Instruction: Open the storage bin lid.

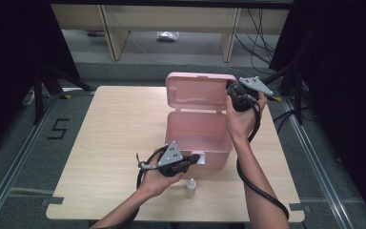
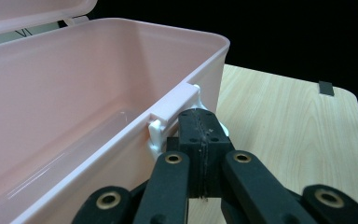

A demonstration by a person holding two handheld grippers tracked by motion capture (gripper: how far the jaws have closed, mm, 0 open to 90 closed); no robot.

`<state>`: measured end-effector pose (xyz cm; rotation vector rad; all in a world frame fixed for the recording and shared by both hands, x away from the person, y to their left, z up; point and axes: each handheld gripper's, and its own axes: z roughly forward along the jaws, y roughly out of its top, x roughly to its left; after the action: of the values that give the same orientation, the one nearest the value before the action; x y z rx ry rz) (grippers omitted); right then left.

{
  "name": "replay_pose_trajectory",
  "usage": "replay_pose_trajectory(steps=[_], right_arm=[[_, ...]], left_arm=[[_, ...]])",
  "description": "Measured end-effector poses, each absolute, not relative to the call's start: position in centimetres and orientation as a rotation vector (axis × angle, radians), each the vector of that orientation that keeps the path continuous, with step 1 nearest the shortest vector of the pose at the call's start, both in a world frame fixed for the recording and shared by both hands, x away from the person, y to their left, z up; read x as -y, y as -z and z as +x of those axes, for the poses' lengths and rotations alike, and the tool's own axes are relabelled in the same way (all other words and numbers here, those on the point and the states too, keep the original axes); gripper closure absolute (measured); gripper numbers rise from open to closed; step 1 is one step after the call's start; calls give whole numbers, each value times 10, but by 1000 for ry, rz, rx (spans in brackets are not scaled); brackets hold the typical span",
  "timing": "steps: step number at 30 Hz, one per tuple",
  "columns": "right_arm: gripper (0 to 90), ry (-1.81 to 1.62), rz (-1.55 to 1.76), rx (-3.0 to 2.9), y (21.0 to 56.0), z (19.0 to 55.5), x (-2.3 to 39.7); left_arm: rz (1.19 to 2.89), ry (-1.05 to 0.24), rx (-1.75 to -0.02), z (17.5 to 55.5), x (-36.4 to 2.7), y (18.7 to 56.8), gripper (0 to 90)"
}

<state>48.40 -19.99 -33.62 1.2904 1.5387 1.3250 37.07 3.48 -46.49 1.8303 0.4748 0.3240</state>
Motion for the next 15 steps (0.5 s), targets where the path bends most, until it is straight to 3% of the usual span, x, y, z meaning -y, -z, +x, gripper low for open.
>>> replay_pose_trajectory(steps=[15], right_arm=[[900,-1315,1307,-1539,340,489,202]], left_arm=[[1829,-323,-480,370,-35,465,890]])
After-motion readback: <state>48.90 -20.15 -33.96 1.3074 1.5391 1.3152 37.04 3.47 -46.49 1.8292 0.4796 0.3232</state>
